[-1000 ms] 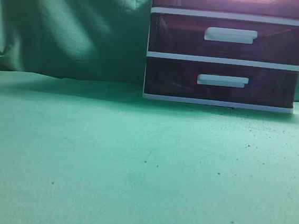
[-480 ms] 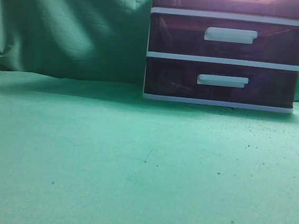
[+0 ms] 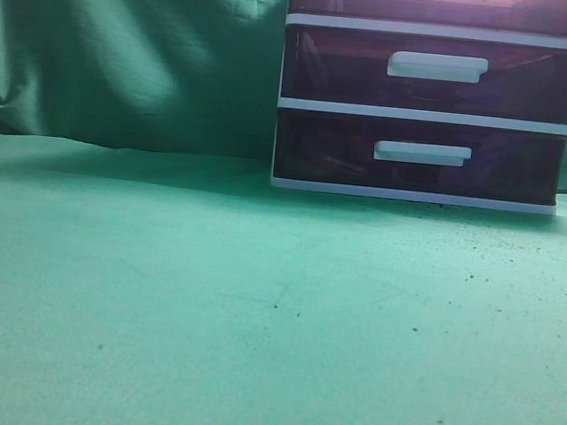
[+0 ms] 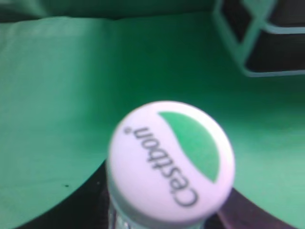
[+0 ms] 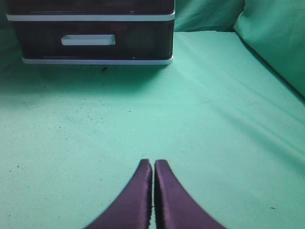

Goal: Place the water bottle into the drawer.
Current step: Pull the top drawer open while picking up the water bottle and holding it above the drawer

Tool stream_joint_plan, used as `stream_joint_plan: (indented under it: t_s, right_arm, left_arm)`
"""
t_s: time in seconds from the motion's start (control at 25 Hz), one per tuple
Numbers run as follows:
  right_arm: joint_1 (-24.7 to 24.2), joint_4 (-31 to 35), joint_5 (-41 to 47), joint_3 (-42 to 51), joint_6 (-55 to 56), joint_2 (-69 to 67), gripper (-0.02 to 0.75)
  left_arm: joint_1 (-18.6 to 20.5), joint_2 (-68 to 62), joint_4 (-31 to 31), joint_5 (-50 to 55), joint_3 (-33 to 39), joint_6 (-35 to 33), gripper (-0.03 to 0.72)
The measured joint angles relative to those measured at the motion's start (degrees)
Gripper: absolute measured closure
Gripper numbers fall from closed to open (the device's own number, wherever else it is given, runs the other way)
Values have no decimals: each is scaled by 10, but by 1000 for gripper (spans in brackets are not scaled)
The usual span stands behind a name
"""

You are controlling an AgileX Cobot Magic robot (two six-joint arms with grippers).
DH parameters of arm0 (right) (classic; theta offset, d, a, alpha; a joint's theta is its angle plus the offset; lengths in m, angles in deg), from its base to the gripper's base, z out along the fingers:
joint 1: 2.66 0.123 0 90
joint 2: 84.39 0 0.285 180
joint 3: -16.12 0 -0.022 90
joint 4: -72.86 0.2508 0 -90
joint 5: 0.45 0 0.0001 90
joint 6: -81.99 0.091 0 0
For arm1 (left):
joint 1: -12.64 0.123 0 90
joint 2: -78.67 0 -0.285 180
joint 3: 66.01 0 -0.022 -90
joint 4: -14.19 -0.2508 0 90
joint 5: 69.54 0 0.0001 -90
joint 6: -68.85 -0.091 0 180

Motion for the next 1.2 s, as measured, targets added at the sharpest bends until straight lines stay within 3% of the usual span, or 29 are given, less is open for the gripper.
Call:
stream_joint_plan:
  t_s: [0.2,0.44,0.52,0.64,0.72,0.84,1.12,1.2]
  right_arm:
    - [0,0,0,0,0,0,738]
    - [0,-7,-17,0,0,0,738]
    - [0,0,-70,1,0,0,738]
    - [0,21,-226,1,14,0,738]
    - [0,27,-316,0,14,0,738]
    - [0,29,-323,-44,14,-10,738]
    - [0,-20,-148,-230,-60,-170,738]
    - [0,-30,-134,-259,-108,-228,738]
  left_arm:
    - [-110,76,1,160,-47,0,442]
    - [-210,110,31,286,-125,1,442]
    - [-237,113,35,319,-139,1,442]
    - [-272,117,40,355,-146,1,442]
    - [-285,117,42,364,-146,1,442]
    - [-296,117,42,364,-146,1,442]
    - [-296,117,42,367,-146,1,442]
    - [-296,117,42,367,-146,0,442]
